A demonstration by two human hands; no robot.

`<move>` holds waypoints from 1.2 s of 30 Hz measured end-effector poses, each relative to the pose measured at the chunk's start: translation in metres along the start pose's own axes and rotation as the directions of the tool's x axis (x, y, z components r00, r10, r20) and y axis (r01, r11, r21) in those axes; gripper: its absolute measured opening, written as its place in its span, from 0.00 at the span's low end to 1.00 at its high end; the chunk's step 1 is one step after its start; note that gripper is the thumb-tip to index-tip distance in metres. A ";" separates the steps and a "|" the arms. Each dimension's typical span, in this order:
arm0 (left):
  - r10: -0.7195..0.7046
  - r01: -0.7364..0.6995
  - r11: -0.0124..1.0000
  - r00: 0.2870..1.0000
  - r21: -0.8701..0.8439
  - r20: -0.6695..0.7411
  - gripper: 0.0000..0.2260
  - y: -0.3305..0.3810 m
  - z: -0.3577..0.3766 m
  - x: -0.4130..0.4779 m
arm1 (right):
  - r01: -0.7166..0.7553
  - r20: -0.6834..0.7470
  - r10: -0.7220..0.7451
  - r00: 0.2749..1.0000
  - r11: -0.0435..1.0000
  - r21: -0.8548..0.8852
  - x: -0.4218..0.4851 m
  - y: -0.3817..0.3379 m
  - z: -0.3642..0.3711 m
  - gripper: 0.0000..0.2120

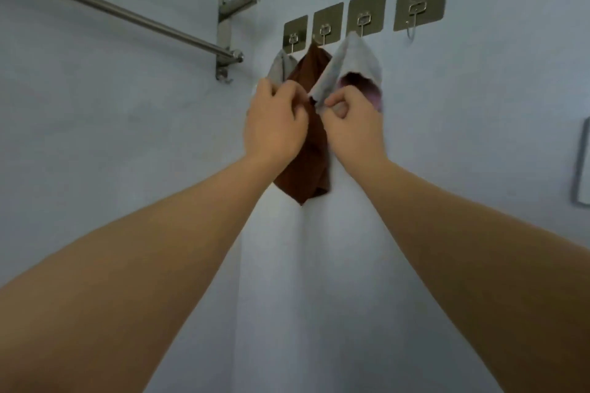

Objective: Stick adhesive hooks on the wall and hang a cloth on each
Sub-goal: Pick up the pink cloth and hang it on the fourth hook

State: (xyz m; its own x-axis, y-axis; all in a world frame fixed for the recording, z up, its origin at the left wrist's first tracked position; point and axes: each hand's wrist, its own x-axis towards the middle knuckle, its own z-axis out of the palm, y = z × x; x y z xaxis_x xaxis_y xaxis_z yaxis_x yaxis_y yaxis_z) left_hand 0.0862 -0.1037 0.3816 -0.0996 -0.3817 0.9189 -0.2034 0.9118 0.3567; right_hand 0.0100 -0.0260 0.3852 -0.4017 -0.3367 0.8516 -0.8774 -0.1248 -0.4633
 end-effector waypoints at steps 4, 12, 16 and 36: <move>-0.146 0.125 0.972 0.985 0.201 0.093 0.10 -0.047 -0.039 -0.037 | -0.092 0.180 0.067 0.981 0.987 0.130 -0.041 -0.012 0.056 0.04; -0.469 0.332 0.787 0.870 0.521 0.154 0.10 -0.137 -0.124 -0.136 | -0.429 0.589 0.238 0.773 0.879 0.209 -0.152 -0.022 0.171 0.04; -0.636 0.392 0.638 0.753 0.663 0.167 0.10 -0.183 -0.166 -0.200 | -0.536 0.749 0.274 0.603 0.835 0.125 -0.219 -0.020 0.222 0.11; -0.967 0.203 0.079 -0.220 0.976 0.124 0.17 -0.312 -0.240 -0.403 | -0.392 0.960 0.280 -0.009 0.882 -0.261 -0.410 -0.011 0.346 0.11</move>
State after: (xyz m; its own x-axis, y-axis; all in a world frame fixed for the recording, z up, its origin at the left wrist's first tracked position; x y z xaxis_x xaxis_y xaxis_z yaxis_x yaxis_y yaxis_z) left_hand 0.4239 -0.1977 -0.0589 0.0979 -0.8168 -0.5685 -0.9869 -0.1531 0.0501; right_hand 0.2755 -0.2100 -0.0434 0.0093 -0.9280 -0.3725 -0.6851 0.2654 -0.6784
